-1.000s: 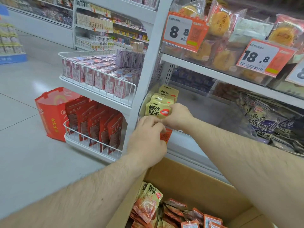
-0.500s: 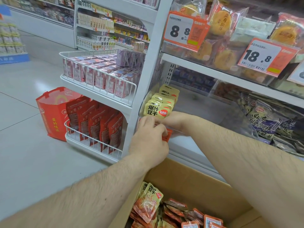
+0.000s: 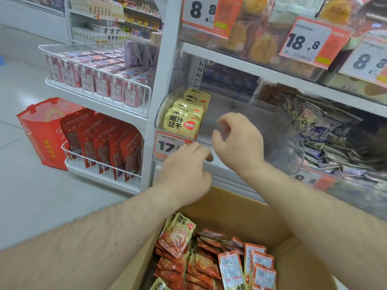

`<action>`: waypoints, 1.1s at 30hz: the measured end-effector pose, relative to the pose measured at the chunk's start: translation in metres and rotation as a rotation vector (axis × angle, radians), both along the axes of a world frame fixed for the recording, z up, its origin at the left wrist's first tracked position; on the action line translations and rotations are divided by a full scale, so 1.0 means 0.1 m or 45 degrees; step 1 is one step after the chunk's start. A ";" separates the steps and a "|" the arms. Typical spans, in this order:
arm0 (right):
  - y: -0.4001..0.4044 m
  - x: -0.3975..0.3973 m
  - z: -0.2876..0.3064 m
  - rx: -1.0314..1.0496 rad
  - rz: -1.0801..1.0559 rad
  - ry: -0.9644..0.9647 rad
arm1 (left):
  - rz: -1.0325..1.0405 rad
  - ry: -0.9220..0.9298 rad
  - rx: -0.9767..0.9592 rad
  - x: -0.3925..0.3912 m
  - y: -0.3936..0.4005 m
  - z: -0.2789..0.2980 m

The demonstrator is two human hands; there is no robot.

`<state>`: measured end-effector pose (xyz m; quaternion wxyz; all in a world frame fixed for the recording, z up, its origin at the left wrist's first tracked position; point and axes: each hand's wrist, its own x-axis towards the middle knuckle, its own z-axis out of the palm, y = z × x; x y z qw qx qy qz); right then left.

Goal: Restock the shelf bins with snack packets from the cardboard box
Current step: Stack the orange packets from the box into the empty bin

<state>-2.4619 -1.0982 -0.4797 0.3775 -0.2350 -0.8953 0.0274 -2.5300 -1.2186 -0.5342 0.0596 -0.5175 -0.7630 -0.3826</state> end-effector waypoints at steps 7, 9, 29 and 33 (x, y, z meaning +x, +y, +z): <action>0.11 1.07 -1.52 -0.397 -0.027 -0.226 | -0.358 -0.398 -0.849 0.33 0.10 -0.44; 0.26 1.25 -2.01 -0.642 -0.109 -0.664 | -0.399 -0.451 -0.922 0.40 0.12 -0.48; 0.35 1.77 -2.97 -0.475 -0.338 -1.518 | -0.290 -0.795 -1.185 0.55 0.13 -0.79; 0.30 1.71 -2.44 -0.524 -0.199 -1.375 | -0.074 -1.159 -1.195 0.56 0.09 -0.81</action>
